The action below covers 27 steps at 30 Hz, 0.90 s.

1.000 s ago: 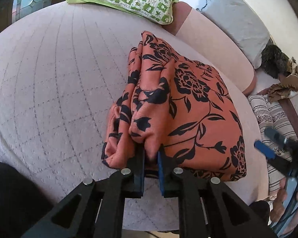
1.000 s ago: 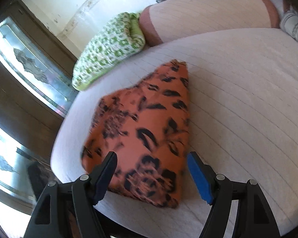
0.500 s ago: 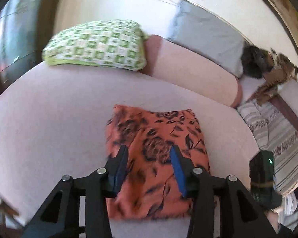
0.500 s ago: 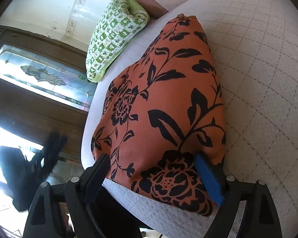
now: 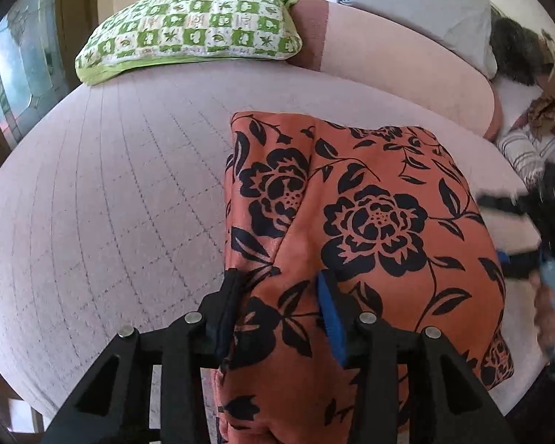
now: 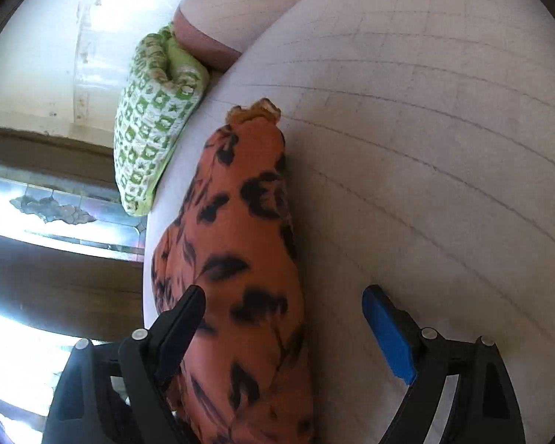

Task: Fold small clothes

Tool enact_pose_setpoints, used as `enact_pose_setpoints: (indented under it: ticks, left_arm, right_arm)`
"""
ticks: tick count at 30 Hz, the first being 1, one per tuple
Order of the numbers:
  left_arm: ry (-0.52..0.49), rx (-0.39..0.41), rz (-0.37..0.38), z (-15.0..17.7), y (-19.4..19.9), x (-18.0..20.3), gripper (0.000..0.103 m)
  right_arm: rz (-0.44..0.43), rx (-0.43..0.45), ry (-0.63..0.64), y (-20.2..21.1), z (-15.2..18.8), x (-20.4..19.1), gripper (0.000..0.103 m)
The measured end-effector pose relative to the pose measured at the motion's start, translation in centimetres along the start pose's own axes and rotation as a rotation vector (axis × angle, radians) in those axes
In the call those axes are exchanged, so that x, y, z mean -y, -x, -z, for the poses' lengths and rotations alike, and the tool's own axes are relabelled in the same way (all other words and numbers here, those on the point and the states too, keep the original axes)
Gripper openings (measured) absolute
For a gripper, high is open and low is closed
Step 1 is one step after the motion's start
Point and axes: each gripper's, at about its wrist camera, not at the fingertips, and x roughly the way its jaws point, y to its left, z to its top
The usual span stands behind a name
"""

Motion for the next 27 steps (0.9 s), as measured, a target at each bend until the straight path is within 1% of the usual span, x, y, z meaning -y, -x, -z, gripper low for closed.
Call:
enact_pose_setpoints:
  ticks: [1,2,3,4,5,6,7,9,10,11,12,13,14,15,17,18,19,20,22,24,25,26,27]
  left_arm:
    - [0.003,0.002,0.007,0.0,0.0,0.0,0.044]
    - [0.006,0.004,0.011,0.0,0.0,0.0,0.045]
    - [0.007,0.007,0.005,0.1,-0.1,-0.1,0.049]
    - [0.017,0.0,-0.007,0.0,-0.6,-0.2,0.061]
    - [0.079,-0.031,0.035,0.4,-1.4,-1.1,0.061]
    - [0.123,-0.028,0.07,0.7,-1.6,-2.0,0.063]
    - [0.134,-0.023,0.088,0.7,-1.5,-2.3,0.063]
    - [0.102,-0.018,0.065,0.7,-1.1,-1.8,0.063]
    - [0.103,-0.018,0.063,0.7,-1.1,-1.7,0.063]
    - [0.114,-0.021,0.063,0.6,-0.8,-1.7,0.063]
    - [0.121,-0.021,0.064,0.4,-0.3,-1.7,0.062]
    - [0.119,-0.011,0.06,0.1,0.2,-1.6,0.062]
    - [0.104,0.016,0.054,-0.1,1.3,-1.4,0.062]
    - [0.078,0.06,0.05,-0.5,2.7,-1.0,0.061]
    - [0.042,0.136,0.053,-1.2,4.8,-0.5,0.061]
    - [0.027,0.16,0.065,-1.8,5.6,-0.3,0.062]
    - [0.02,0.172,0.08,-2.5,5.8,-0.5,0.062]
    - [0.023,0.174,0.091,-3.4,5.6,-0.8,0.062]
    - [0.051,0.147,0.102,-5.1,4.0,-1.9,0.062]
    - [0.105,0.093,0.151,-7.0,1.5,-3.3,0.061]
    - [0.117,0.066,0.185,-7.6,0.2,-3.4,0.061]
    - [0.128,0.029,0.238,-8.2,-1.4,-3.7,0.056]
    - [0.126,-0.025,0.268,-8.8,-3.5,-4.0,0.039]
  right_arm:
    - [-0.038,-0.001,0.003,-0.1,-0.3,-0.5,0.083]
    - [-0.084,-0.014,0.01,-0.3,-0.6,-1.0,0.073]
    - [-0.067,-0.026,0.033,-0.7,-0.7,-1.6,0.056]
    - [-0.013,-0.042,0.041,-1.6,-0.7,-1.5,0.044]
    - [0.032,-0.068,0.024,-2.5,-0.6,-0.7,0.04]
    - [0.047,-0.063,0.018,-2.7,-0.5,-0.3,0.037]
    - [0.069,-0.05,0.04,-2.3,-0.4,-0.9,0.037]
    - [0.173,-0.013,0.172,-1.8,0.3,-3.5,0.037]
    - [0.212,-0.02,0.194,-2.3,0.4,-3.8,0.037]
    - [0.208,-0.033,0.162,-2.7,0.3,-3.2,0.037]
    - [0.179,-0.044,0.112,-2.6,0.0,-2.4,0.039]
    - [0.164,-0.043,0.092,-2.1,-0.2,-2.3,0.047]
    - [0.166,-0.037,0.082,-1.6,-0.1,-2.3,0.055]
    - [0.165,-0.028,0.086,-0.9,0.3,-2.6,0.066]
    - [0.125,-0.002,0.117,1.2,1.5,-3.5,0.066]
    - [0.11,0.009,0.131,2.3,2.1,-4.1,0.066]
    - [0.089,0.018,0.14,3.4,3.2,-4.6,0.066]
    - [0.058,0.006,0.15,4.1,4.5,-5.1,0.066]
    - [0.005,-0.019,0.187,4.5,7.3,-6.3,0.066]
    - [-0.028,-0.06,0.242,4.2,9.7,-7.2,0.068]
    - [-0.022,-0.074,0.264,3.8,10.4,-7.2,0.068]
    - [0.001,-0.085,0.275,3.3,10.8,-7.0,0.068]
    - [0.027,-0.108,0.266,2.2,11.5,-6.5,0.068]
